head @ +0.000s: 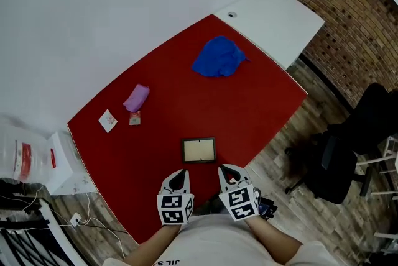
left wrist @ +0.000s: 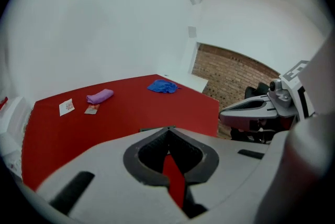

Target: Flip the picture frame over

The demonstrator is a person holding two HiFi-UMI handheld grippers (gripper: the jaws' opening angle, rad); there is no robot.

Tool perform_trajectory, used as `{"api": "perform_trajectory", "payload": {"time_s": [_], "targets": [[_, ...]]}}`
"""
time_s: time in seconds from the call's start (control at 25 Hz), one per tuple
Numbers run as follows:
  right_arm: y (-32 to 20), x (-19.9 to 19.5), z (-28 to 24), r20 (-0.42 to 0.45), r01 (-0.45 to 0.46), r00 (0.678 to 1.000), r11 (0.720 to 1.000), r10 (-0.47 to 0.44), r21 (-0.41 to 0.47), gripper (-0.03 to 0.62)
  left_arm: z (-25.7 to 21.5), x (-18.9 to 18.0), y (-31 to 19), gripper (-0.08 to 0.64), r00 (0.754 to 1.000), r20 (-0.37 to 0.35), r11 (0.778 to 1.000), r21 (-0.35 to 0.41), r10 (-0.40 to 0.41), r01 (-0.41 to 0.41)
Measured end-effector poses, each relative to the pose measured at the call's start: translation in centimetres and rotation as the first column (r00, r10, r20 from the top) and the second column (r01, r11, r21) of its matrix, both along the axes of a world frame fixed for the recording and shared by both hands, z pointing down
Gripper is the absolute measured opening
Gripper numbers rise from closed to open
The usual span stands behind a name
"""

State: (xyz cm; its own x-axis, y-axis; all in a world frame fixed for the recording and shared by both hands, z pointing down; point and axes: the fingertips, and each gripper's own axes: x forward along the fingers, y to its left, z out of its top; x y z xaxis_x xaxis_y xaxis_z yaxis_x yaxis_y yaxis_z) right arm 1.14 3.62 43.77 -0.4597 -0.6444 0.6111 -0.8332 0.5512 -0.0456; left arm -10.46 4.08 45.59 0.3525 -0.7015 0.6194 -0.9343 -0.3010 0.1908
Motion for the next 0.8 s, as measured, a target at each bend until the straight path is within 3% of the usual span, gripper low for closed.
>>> {"api": "perform_trajectory", "payload": {"time_s": [0.2, 0.48, 0.8], "targets": [[0.7, 0.6, 0.7, 0.08, -0.073, 0.994, 0.995, 0.078, -0.067, 0.005, -0.7, 1.2, 0.9, 0.005, 1.0, -0.023, 1.0, 0.01, -0.014, 0.014], [1.6, -0.1, 0.1, 0.075, -0.043, 0.996, 0.998, 0.047, -0.056, 0.003, -1.8, 1.4, 1.2, 0.005, 1.0, 0.007, 0.999, 0.048, 0.0, 0.0], [2.2, 0.3, -0.2, 0.077, -0.045, 0.996, 0.998, 0.049, -0.048, 0.003, -2.0, 2.0, 1.8, 0.005, 1.0, 0.007, 0.999, 0.042, 0.004, -0.004]]}}
